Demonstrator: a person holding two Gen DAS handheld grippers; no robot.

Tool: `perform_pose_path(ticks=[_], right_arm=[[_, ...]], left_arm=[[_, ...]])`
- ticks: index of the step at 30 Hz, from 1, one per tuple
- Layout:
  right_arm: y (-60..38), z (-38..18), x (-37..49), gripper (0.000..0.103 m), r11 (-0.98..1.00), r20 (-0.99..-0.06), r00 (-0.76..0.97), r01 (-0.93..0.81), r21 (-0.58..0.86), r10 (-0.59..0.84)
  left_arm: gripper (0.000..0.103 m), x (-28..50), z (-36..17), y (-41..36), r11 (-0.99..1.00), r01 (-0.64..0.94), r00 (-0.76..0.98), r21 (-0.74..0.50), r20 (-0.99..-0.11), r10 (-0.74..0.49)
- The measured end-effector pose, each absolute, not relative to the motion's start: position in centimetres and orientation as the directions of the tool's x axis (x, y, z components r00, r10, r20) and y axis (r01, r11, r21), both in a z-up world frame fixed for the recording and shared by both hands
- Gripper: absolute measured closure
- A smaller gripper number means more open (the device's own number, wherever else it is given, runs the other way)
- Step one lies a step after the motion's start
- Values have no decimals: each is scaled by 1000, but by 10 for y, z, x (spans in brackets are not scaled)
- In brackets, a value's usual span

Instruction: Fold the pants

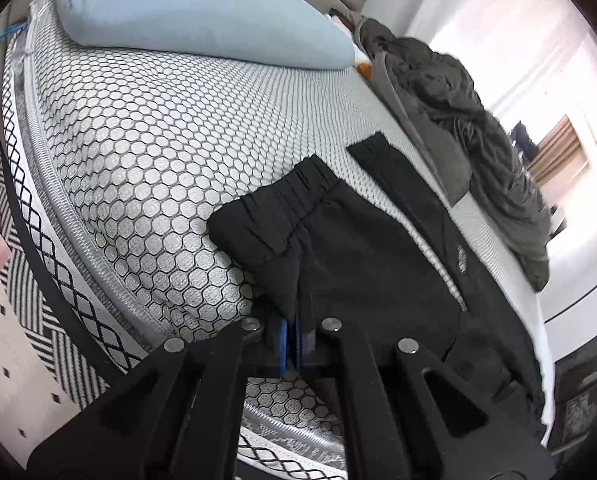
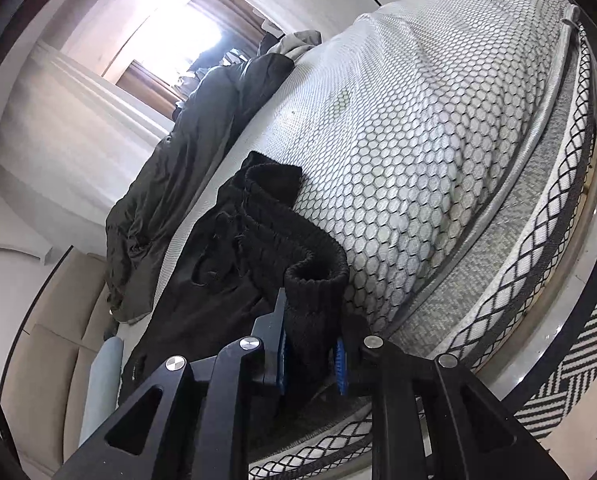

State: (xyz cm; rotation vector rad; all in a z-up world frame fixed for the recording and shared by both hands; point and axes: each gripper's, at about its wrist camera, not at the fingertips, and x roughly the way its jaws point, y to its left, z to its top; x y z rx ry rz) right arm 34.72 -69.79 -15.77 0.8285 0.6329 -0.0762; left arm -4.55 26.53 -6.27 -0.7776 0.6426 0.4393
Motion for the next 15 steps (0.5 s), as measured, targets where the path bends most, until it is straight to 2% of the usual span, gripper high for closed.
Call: perform_pose_path(ticks=[2,4,6,9,10,11,12,13,14,15], right_arm=[[-694,-164,335,86,691,-569,805,318,649,165],[-687,-165,330,78,715,-595,791,332,616,145],[-683,-159,327,50,737,-603,788,336,587,121],[-685,-137,312,35,760,-554,831,329,561,50],[-686,-130,308,34,769,-543,839,329,548,28],[-686,-120,304,31,780,-520,854,317,540,12],[-686,-113,302,26,786,-507,862,304,539,15],[-685,-107,302,24,791,-496,868,287,540,23],[-681,-102,304,22,797,-485,874,269,541,35],[-680,-97,305,20,803,-479,877,253,539,45]], left_arm=[[102,-42,-63,262,657,-588,709,-471,-691,139],[99,-42,-59,262,666,-593,700,-453,-699,148],[87,-48,-54,265,661,-603,692,-448,-705,154],[72,-64,-40,269,644,-638,686,-422,-692,226],[70,-69,-32,269,648,-649,683,-398,-679,268],[60,-75,-23,267,652,-659,682,-375,-664,307],[45,-79,-16,267,654,-662,683,-366,-654,326],[37,-82,-8,266,657,-656,694,-371,-639,332],[25,-82,-1,264,666,-638,713,-386,-622,322],[20,-80,5,262,680,-614,733,-401,-609,303]])
